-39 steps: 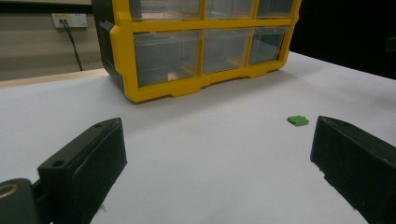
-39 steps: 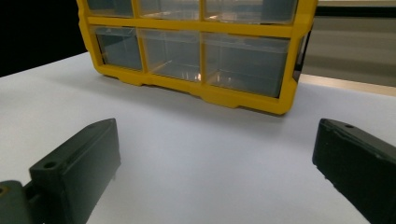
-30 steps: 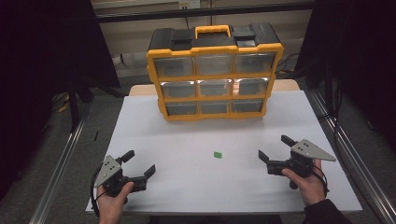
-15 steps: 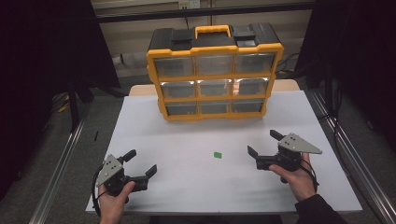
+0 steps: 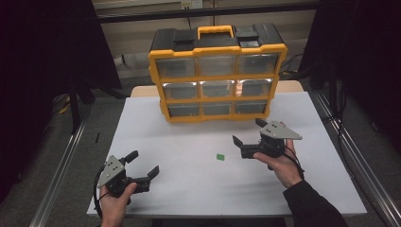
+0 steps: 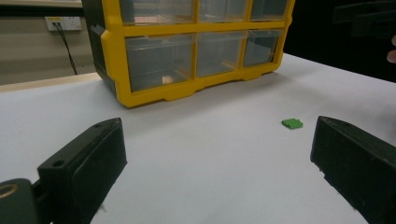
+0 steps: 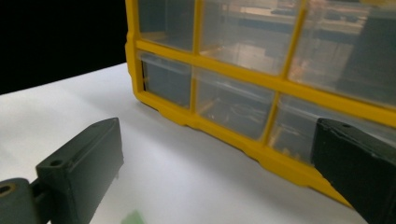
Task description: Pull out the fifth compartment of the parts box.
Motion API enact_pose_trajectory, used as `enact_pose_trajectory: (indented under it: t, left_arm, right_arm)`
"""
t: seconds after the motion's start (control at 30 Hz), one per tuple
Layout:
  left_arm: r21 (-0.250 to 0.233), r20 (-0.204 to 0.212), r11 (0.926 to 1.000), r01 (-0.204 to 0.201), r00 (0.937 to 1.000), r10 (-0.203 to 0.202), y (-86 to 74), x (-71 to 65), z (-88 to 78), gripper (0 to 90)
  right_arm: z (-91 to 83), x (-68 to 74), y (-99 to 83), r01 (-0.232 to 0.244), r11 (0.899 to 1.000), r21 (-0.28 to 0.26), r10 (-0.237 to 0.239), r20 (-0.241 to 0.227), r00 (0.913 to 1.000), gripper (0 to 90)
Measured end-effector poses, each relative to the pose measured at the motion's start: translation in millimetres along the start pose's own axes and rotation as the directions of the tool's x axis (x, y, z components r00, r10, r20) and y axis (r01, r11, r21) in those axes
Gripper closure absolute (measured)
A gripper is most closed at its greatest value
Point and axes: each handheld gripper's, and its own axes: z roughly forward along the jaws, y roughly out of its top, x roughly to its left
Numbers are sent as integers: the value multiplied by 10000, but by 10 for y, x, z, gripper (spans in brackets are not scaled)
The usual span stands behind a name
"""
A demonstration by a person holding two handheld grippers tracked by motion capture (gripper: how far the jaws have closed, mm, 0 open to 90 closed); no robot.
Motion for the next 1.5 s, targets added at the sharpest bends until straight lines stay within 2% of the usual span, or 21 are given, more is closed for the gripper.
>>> enact_pose_trajectory:
  t: [0.13,0.3,0.53,0.8,0.9,0.93,1.03,1.07,1.17,1.2,1.23,1.3,1.33,1.4,1.43,1.47,1.5]
  left_arm:
    - [-11,6,10000,-8,10000,8,0,1,2,33]
    - [3,4,10000,1,10000,-1,0,6,3,33]
    - [23,7,10000,-32,10000,32,-1,9,1,33]
    - [-20,55,10000,-68,10000,68,0,7,0,33]
    - [-20,43,10000,-40,10000,40,0,8,0,33]
    - [-16,31,10000,-41,10000,41,1,10,-2,33]
    - [-47,65,10000,-86,9999,86,6,19,-12,33]
    - [-101,125,9999,-54,9999,55,6,20,-9,33]
    - [-10,74,9999,-145,9999,145,7,20,-15,33]
    - [-73,79,9999,-69,9999,69,6,14,-10,33]
    - [-68,82,9999,-83,9999,83,7,14,-11,33]
    - [-2,92,9999,-160,9998,160,6,21,-16,33]
    - [-37,87,10000,-92,9999,92,4,18,-13,33]
    - [-64,84,10000,-60,9999,61,3,25,-14,33]
    - [-64,68,10000,-72,10000,73,4,26,-14,33]
    - [-58,80,10000,-71,9999,71,3,25,-13,33]
    - [-65,97,10000,-66,9999,67,3,23,-11,33]
  right_arm:
    - [100,28,61,141,9999,-95,-140,37,9999,20]
    - [255,69,142,601,9982,-87,-601,51,9982,25]
    - [382,72,244,777,9970,-17,-777,-22,9970,26]
    - [541,65,367,1179,9928,-213,-1175,201,9929,20]
    - [570,72,395,1253,9921,-110,-1251,205,9919,21]
    - [597,79,427,1530,9882,-112,-1526,280,9879,24]
    - [625,83,454,1745,9846,-123,-1739,406,9839,28]
    - [658,82,468,2021,9792,-161,-2009,584,9779,29]
    - [693,74,479,2158,9764,-56,-2150,653,9744,28]
    - [729,68,488,2367,9716,-7,-2359,811,9684,28]
    - [729,68,488,2367,9716,-7,-2359,811,9684,28]
    - [780,50,498,2711,9626,-38,-2690,1091,9569,25]
    - [780,50,498,2711,9626,-38,-2690,1091,9569,25]
    - [819,53,495,3255,9455,62,-3235,1292,9374,26]
    - [819,53,495,3255,9455,62,-3235,1292,9374,26]
    - [839,69,497,3709,9286,85,-3679,1489,9179,39]
    - [839,69,497,3709,9286,85,-3679,1489,9179,39]
